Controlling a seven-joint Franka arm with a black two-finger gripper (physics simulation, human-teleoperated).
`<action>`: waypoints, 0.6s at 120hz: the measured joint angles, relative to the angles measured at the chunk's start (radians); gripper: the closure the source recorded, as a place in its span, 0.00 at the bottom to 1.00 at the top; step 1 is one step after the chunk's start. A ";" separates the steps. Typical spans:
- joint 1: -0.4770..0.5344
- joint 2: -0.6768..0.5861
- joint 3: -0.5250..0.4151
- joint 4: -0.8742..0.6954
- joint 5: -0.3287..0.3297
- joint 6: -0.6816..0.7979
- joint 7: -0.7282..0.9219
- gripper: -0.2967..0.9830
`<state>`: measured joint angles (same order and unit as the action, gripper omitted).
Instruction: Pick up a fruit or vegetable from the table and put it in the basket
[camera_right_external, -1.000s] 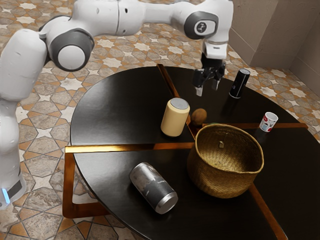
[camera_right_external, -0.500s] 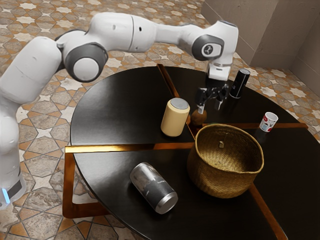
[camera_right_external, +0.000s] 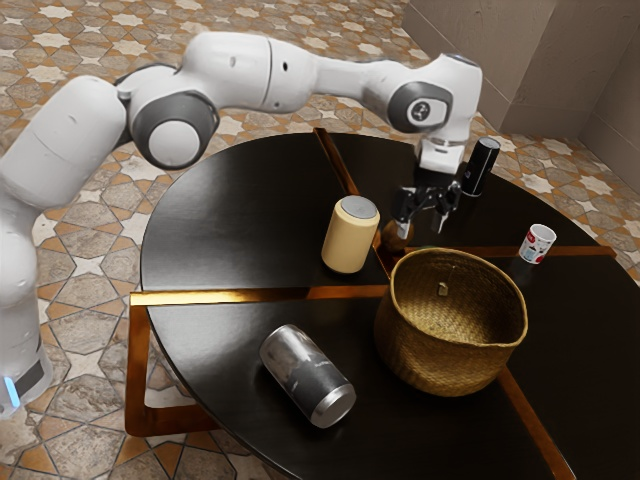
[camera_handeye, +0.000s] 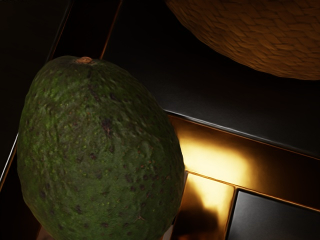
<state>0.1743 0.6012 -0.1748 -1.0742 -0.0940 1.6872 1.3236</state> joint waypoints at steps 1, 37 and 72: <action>-0.001 0.000 0.000 0.000 0.000 0.000 0.000 0.24; -0.010 0.023 0.002 0.001 0.000 0.014 0.001 0.24; -0.021 0.069 0.000 0.076 0.084 0.022 -0.125 0.23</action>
<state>0.1530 0.6704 -0.1746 -0.9979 -0.0101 1.7094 1.1985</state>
